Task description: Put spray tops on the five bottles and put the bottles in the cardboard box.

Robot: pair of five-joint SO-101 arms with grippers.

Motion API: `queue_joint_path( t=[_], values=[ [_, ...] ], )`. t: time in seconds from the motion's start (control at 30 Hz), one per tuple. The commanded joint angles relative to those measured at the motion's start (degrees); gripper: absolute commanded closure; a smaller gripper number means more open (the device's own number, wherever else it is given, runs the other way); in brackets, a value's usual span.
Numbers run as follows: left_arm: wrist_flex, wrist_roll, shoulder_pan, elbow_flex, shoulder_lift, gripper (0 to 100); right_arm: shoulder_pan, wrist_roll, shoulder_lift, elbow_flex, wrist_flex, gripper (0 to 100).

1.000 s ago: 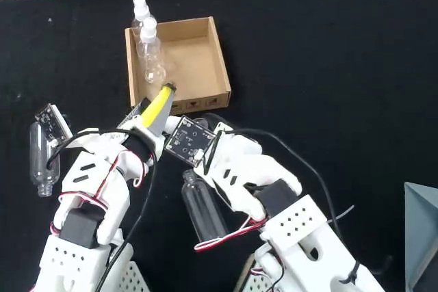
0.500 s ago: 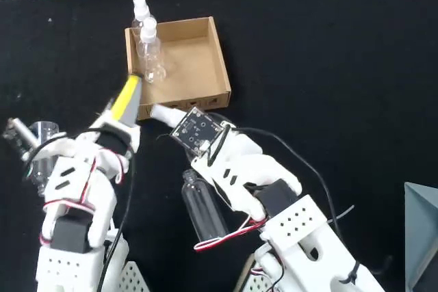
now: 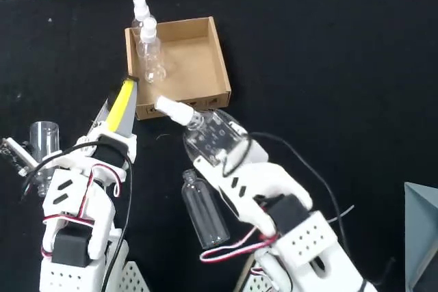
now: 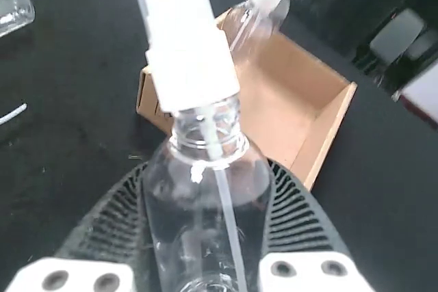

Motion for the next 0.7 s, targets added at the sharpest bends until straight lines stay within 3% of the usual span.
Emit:
queue_joint_path(
  t=[0.0,0.2,0.43,0.67],
  values=[
    [-1.0,-1.7,1.7,-0.5,-0.4,81,-1.0,-0.3,-6.9,0.8,-1.6,90.7],
    [-1.0,-6.2,10.3,1.5,-0.6,81,-1.0,-0.3,-9.3,1.7,-1.3,90.8],
    [-1.0,-6.7,10.9,1.4,-0.6,81,-1.0,-0.1,-9.3,1.8,-1.3,90.7],
    [-1.0,-12.5,10.9,1.5,-0.6,81,-3.3,4.9,-9.3,3.5,-1.8,91.0]
  ],
)
